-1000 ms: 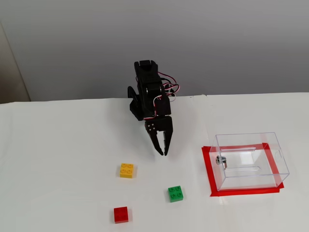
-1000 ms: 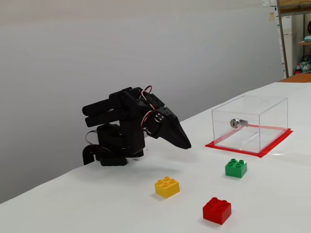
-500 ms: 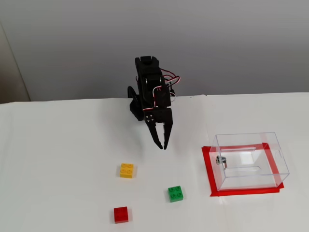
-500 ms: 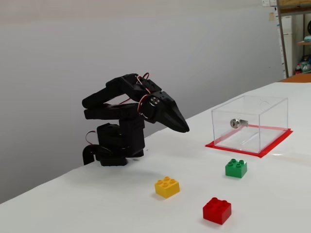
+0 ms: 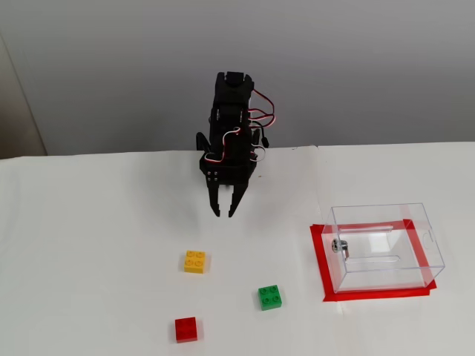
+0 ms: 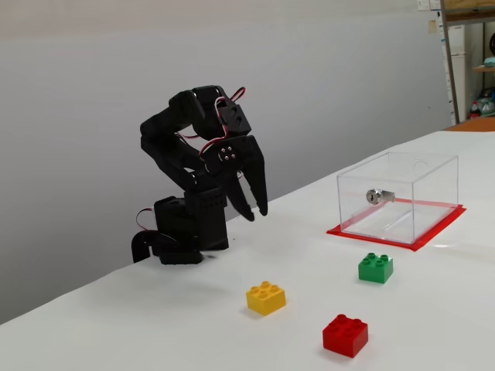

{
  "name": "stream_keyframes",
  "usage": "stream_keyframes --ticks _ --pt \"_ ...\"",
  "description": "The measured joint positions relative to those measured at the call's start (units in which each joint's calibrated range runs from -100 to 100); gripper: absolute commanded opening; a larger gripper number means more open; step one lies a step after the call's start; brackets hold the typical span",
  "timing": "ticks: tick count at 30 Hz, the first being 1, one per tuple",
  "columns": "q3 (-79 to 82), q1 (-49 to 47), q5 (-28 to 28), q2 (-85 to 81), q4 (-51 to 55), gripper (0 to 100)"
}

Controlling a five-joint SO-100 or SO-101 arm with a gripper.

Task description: Pick the yellow lego brick and place it into the transparent box

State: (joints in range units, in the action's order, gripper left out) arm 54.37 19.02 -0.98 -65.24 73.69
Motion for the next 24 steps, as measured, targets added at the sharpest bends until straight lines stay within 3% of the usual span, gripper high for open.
stream_keyframes --ticks 15,24 --pt "-0.53 16.35 0.00 -1.35 0.69 32" --pt "0.88 16.88 0.00 4.23 -10.63 32"
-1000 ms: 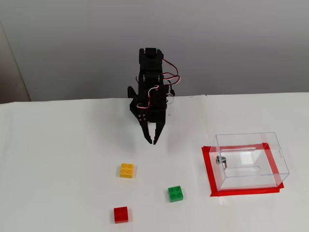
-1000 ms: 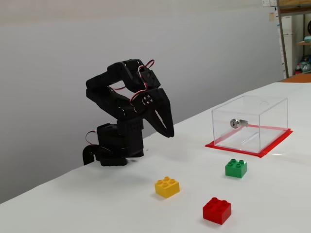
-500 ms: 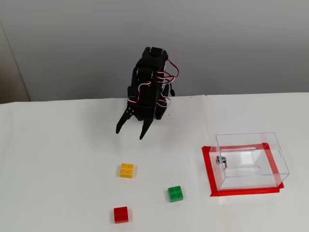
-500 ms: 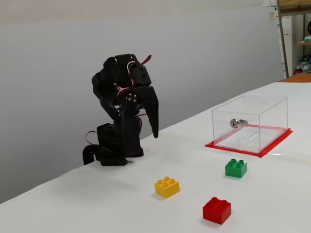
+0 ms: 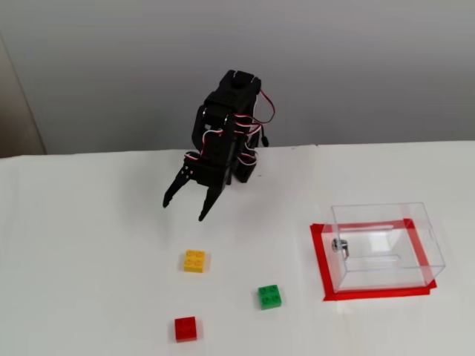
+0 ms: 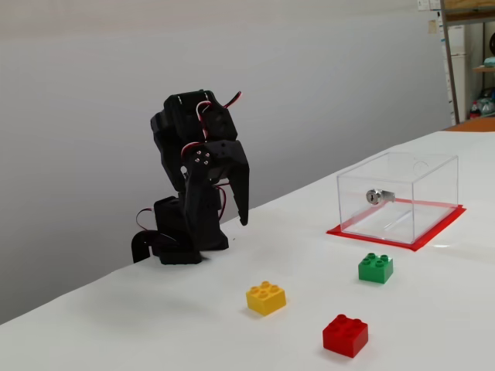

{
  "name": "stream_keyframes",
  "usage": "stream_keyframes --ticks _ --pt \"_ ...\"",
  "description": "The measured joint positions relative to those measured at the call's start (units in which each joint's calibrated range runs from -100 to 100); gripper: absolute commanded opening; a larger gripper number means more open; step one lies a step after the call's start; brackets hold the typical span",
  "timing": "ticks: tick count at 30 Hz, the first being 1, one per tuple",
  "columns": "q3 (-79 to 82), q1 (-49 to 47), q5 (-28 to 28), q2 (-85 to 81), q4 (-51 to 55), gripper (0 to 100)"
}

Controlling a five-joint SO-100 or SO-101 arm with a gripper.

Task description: Pick the yellow lego brick and place it into the transparent box

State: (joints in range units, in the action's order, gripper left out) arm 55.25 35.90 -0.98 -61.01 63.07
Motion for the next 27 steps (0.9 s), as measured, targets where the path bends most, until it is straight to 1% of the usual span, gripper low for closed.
stream_keyframes --ticks 12,15,27 --pt "0.00 -0.43 0.00 11.92 -8.14 32" --pt "0.00 -0.64 -1.12 14.80 -10.28 32" --pt "0.00 -7.37 -1.66 25.12 -19.19 32"
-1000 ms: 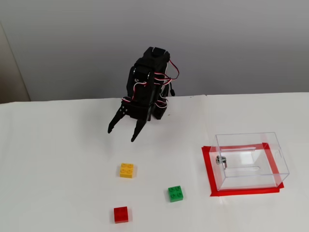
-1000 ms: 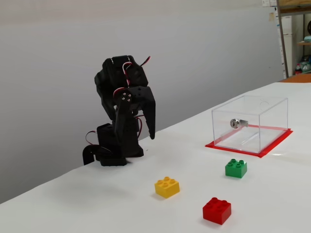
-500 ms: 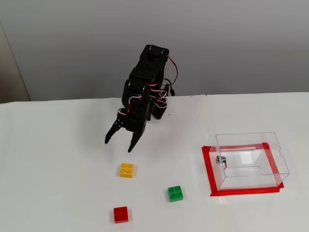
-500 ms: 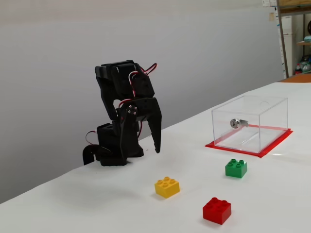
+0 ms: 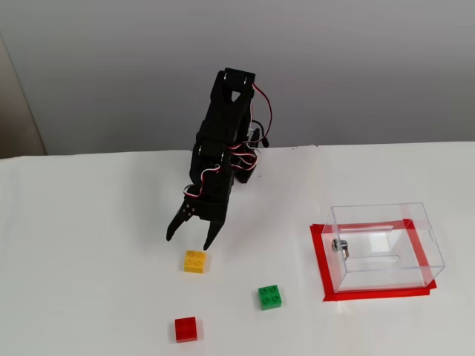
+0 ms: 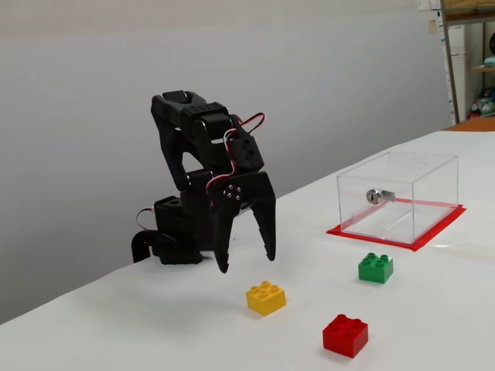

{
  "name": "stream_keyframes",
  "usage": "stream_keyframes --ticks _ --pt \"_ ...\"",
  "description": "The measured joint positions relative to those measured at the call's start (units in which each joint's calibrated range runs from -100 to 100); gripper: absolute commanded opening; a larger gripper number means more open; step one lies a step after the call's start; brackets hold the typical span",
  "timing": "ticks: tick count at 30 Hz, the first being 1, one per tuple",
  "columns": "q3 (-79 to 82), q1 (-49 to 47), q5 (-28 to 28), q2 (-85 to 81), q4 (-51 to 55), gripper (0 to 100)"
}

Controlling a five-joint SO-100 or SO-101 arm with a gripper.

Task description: Pick the yellow lego brick and place it into the transparent box

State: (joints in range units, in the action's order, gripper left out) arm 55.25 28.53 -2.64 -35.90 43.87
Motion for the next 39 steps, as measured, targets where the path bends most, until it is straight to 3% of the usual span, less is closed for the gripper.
stream_keyframes --ticks 10,17,39 --pt "0.00 -0.11 0.00 5.07 -1.03 34" --pt "0.00 -0.11 0.00 5.16 -1.03 47" --pt "-4.68 -0.11 0.00 18.01 -6.08 47"
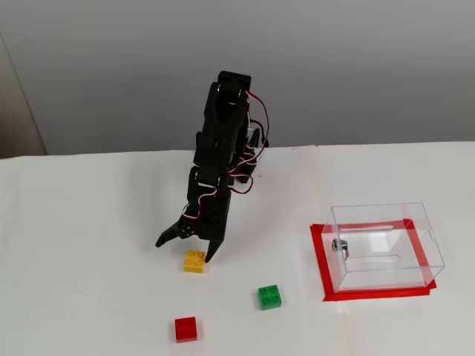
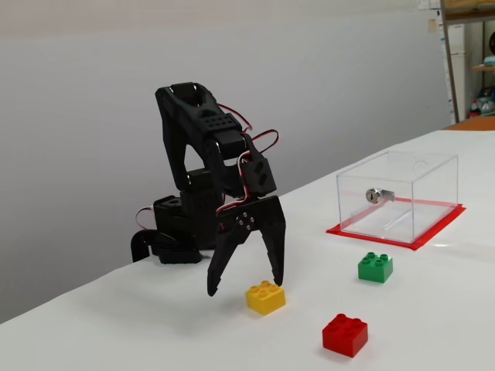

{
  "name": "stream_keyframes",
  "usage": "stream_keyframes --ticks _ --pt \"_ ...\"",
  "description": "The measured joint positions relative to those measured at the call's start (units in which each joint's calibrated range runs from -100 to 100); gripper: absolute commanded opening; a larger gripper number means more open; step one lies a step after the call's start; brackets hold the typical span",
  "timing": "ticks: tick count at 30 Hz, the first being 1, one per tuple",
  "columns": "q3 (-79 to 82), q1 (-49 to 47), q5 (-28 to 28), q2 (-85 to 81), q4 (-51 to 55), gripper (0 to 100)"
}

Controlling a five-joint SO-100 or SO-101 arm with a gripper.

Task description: Pick the yellow lego brick and place it into the transparent box

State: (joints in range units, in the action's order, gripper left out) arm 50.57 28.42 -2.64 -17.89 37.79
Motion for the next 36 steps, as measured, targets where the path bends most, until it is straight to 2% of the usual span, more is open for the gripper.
stream_keyframes --ticks 28,30,36 --pt "-5.56 -3.10 0.00 9.56 -0.43 47" --pt "-5.56 -2.99 0.00 9.73 -0.43 43" --pt "-5.56 -3.10 0.00 9.81 -0.43 23"
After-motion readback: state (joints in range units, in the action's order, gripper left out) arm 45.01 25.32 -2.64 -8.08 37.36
